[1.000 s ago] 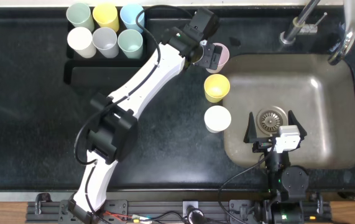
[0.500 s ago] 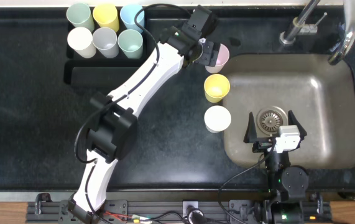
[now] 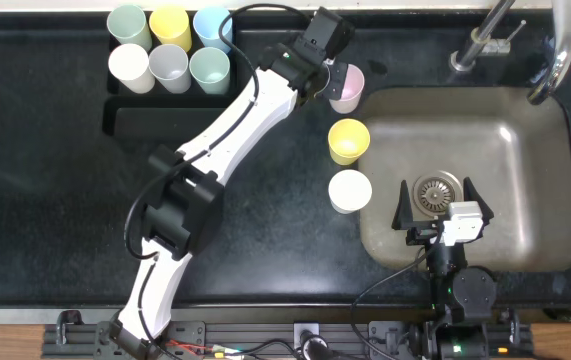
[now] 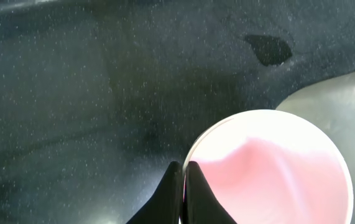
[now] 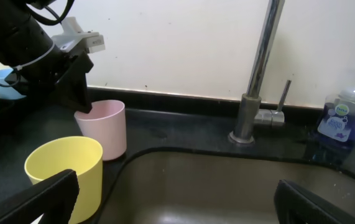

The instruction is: Store Cups

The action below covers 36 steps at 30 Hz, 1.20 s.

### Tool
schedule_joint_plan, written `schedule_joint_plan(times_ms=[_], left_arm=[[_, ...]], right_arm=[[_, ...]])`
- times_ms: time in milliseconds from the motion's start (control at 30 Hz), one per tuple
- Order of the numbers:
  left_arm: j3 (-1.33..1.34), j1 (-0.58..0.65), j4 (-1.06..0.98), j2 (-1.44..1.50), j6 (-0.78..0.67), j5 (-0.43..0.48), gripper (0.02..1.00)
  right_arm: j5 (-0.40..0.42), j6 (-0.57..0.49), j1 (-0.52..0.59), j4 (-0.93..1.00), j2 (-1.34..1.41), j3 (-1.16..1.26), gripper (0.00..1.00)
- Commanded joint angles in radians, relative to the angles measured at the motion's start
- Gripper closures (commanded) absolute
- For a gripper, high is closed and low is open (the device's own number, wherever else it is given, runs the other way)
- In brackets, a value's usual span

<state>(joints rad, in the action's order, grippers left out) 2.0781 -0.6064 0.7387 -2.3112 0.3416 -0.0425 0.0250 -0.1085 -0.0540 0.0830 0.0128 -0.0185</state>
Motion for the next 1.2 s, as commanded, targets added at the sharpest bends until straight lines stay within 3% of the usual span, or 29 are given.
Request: schedule_joint_plan(times_ms=[33, 333, 600, 733, 933, 1200], left_arm=[[0.030, 0.014, 0.036, -0.017, 0.000, -0.024, 0.982], [0.050, 0.093, 0.314, 0.289, 0.020, -0.051, 0.982], [-0.128, 0.214, 0.437, 0.599, 0.177, -0.155, 0.980], [-0.392, 0.363, 0.412, 0.774, 0.306, -0.085, 0.980], [-0.653, 0.698, 0.359, 0.894, 0.314, 0.110, 0.982], [-0.656, 0.909, 0.367, 0.876, 0.219, 0.128, 0.982]], right_arm=[[-0.006, -0.004, -0.004, -0.005, -0.008, 0.014, 0.003], [-0.006, -0.004, -0.004, -0.005, -0.008, 0.014, 0.005], [-0.006, -0.004, -0.004, -0.005, -0.008, 0.014, 0.007], [-0.006, -0.004, -0.004, -0.005, -0.008, 0.014, 0.003], [-0.006, -0.004, -0.004, -0.005, -0.008, 0.014, 0.005], [-0.006, -0.004, -0.004, -0.005, -0.008, 0.014, 0.003]])
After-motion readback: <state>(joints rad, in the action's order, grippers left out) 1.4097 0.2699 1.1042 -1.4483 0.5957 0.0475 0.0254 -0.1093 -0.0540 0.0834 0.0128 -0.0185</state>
